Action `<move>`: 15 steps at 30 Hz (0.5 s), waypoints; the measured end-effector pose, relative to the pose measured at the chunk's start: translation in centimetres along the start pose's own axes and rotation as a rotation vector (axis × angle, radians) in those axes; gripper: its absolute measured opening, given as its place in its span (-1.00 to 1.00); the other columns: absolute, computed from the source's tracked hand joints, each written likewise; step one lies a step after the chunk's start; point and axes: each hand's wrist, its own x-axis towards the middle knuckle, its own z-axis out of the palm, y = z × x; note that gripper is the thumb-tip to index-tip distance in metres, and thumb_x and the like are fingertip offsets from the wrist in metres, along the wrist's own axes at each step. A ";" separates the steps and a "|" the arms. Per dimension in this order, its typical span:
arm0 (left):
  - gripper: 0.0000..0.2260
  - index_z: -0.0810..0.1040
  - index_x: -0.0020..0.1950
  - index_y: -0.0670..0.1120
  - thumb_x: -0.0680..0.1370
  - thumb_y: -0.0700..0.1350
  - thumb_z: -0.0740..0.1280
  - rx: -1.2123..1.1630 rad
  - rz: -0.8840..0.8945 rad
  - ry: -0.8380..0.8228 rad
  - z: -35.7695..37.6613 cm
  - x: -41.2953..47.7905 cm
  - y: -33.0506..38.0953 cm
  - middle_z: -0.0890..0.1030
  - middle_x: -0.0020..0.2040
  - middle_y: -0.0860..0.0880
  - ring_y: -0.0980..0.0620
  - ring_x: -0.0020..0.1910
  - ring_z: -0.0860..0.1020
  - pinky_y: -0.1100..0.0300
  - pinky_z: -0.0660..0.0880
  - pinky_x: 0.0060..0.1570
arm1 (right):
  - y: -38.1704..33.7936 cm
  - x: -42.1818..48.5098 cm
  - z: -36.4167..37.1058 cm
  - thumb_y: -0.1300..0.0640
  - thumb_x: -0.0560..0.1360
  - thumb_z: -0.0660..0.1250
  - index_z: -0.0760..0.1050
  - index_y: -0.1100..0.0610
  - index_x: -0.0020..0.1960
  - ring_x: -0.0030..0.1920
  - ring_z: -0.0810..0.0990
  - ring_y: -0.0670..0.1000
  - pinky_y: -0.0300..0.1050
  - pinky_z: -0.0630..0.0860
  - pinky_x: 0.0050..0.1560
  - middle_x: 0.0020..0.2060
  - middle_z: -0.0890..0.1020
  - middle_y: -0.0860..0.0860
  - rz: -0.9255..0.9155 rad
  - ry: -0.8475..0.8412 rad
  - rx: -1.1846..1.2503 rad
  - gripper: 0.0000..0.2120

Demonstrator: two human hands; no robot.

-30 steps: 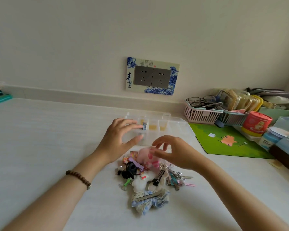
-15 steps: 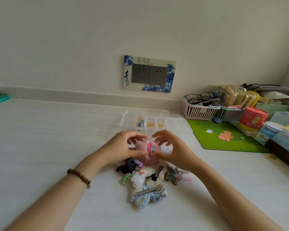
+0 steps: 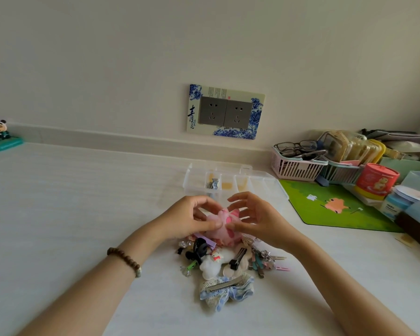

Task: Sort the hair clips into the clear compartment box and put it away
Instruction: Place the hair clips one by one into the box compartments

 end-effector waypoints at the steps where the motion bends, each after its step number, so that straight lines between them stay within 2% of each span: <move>1: -0.74 0.56 0.02 0.10 0.38 -0.08 0.48 -0.007 0.000 0.000 0.0 0.0 0.1 0.66 -0.05 -0.04 0.06 -0.20 0.60 -0.08 0.55 -0.05 | 0.0 -0.1 -0.1 0.21 0.33 0.50 0.41 0.06 0.18 -0.07 0.65 0.00 -0.12 0.60 0.02 -0.03 0.61 0.07 0.008 -0.009 -0.001 -0.53; 4: -0.70 0.53 0.08 0.11 0.40 -0.12 0.46 -0.007 0.004 -0.001 0.2 -0.1 0.2 0.64 -0.04 -0.01 0.11 -0.23 0.57 -0.03 0.55 -0.05 | 0.0 -0.3 -0.1 0.21 0.35 0.48 0.38 0.09 0.21 -0.14 0.64 -0.05 -0.15 0.58 0.02 -0.16 0.61 0.00 0.012 -0.033 -0.024 -0.51; 7: -0.68 0.53 0.13 0.12 0.42 -0.10 0.44 -0.012 0.032 0.022 0.2 0.0 0.0 0.58 0.10 0.07 0.00 -0.10 0.59 -0.01 0.58 -0.07 | -0.1 -0.2 -0.3 0.25 0.33 0.50 0.36 0.06 0.23 -0.09 0.62 -0.03 -0.12 0.58 0.05 -0.05 0.58 0.04 0.005 -0.081 -0.074 -0.45; 9: -0.70 0.54 0.13 0.14 0.43 -0.10 0.43 -0.039 0.064 0.074 -0.1 0.0 0.1 0.57 0.12 0.11 -0.04 -0.02 0.58 0.02 0.59 -0.07 | -0.6 0.2 -0.5 0.29 0.33 0.50 0.35 0.05 0.24 -0.05 0.63 0.01 -0.09 0.59 0.03 0.01 0.57 0.07 -0.019 -0.073 -0.077 -0.43; 11: -0.72 0.55 0.11 0.14 0.44 -0.11 0.41 -0.098 0.112 0.166 -0.5 0.1 0.6 0.58 0.10 0.11 0.01 -0.02 0.59 0.16 0.58 -0.11 | -1.6 0.8 -0.5 0.32 0.33 0.46 0.35 0.07 0.23 -0.06 0.65 0.02 -0.11 0.60 -0.01 0.00 0.60 0.07 -0.039 -0.008 0.040 -0.45; 13: -0.74 0.55 0.11 0.10 0.43 -0.09 0.41 -0.242 0.158 0.278 -1.0 0.3 1.2 0.61 0.09 0.06 0.04 -0.01 0.61 0.26 0.54 -0.10 | -2.9 2.0 -0.5 0.26 0.31 0.45 0.36 0.12 0.21 -0.05 0.66 0.02 -0.16 0.58 -0.02 -0.01 0.64 0.08 -0.046 0.104 0.240 -0.48; 15: -0.72 0.56 0.12 0.01 0.42 -0.05 0.40 -0.433 0.185 0.370 -1.4 0.4 1.6 0.63 0.09 -0.01 0.03 0.00 0.63 0.24 0.54 -0.04 | -4.1 3.6 -0.1 0.16 0.31 0.43 0.40 0.14 0.18 0.00 0.66 0.00 -0.19 0.57 -0.05 0.02 0.66 0.07 -0.073 0.173 0.358 -0.53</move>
